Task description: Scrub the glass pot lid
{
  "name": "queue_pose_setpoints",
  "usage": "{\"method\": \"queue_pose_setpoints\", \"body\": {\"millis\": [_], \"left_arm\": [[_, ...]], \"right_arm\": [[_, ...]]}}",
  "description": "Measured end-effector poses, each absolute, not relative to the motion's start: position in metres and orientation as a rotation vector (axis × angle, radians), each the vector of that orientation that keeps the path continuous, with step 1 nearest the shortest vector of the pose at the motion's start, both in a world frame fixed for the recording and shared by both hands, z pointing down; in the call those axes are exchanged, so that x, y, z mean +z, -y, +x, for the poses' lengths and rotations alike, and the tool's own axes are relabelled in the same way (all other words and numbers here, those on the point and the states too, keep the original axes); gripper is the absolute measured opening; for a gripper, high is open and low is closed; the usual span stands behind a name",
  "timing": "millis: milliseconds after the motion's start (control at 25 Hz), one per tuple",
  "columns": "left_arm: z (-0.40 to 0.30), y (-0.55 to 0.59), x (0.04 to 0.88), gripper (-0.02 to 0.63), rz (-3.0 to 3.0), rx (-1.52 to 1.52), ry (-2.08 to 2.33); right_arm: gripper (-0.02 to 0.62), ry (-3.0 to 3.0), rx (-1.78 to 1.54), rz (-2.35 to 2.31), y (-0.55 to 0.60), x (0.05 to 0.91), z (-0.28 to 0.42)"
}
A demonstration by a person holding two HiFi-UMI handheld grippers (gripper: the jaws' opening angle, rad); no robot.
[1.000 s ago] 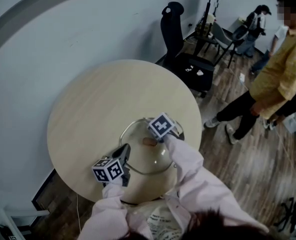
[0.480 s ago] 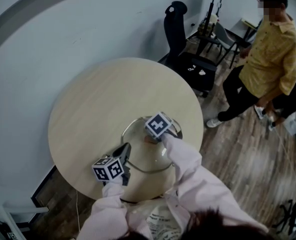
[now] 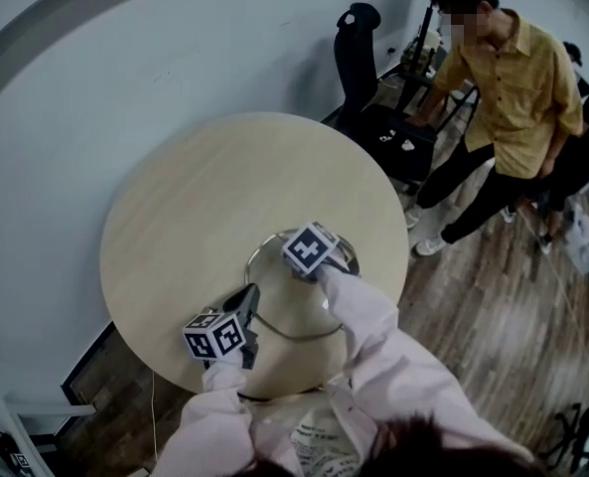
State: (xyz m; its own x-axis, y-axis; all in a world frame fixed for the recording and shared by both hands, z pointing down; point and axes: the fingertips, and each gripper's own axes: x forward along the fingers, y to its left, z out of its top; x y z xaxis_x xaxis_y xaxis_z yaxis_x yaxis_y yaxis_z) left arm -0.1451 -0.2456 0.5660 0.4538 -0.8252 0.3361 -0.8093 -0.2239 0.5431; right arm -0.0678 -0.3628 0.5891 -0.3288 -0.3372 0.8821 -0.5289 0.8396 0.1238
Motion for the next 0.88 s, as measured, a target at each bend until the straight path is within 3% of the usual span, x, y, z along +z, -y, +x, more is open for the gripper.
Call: {"method": "queue_pose_setpoints", "body": {"millis": [880], "left_arm": [[-0.156, 0.223, 0.568, -0.002, 2.011, -0.032, 1.388]], "right_arm": [[0.087, 1.978, 0.102, 0.469, 0.328, 0.592, -0.114]]}}
